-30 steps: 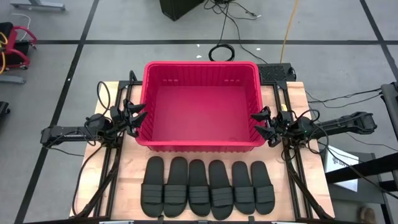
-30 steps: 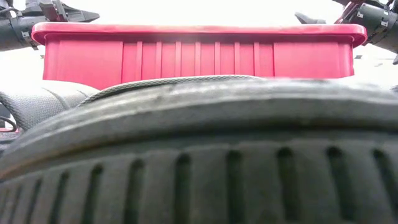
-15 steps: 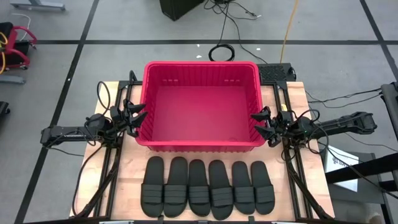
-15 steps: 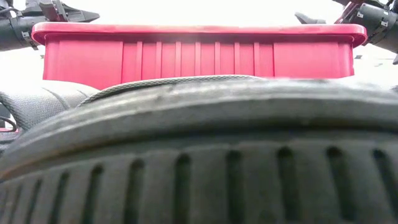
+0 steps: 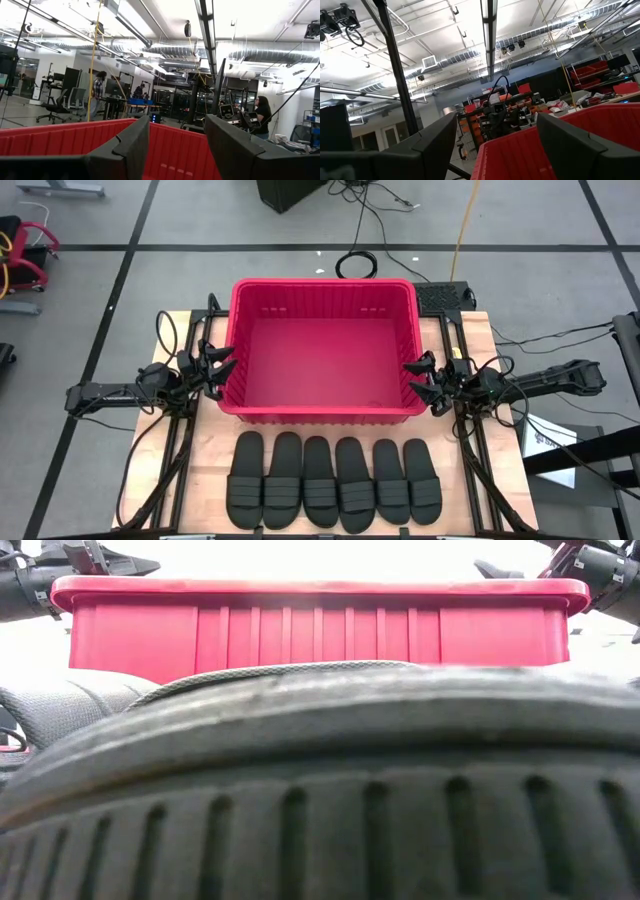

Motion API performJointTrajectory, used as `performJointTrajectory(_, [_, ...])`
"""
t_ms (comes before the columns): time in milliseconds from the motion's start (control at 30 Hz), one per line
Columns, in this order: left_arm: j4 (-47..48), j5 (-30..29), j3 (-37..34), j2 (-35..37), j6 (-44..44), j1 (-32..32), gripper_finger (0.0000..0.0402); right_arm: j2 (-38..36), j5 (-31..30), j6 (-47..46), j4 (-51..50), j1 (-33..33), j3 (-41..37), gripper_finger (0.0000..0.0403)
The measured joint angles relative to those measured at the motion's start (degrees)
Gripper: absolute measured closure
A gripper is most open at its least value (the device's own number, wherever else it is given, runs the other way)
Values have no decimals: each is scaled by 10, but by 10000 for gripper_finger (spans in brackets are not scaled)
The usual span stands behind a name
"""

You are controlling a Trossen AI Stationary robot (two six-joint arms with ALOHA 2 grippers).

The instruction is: Pick and place slides into bin

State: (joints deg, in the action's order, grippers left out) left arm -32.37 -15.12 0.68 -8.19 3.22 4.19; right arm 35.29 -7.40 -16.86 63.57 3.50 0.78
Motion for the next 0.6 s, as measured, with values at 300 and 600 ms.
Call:
performJointTrajectory(300, [0,0,0,0,0,0,204,0,0,0,0,0,0,138])
performJointTrajectory(600, [0,0,0,0,0,0,204,0,0,0,0,0,0,138])
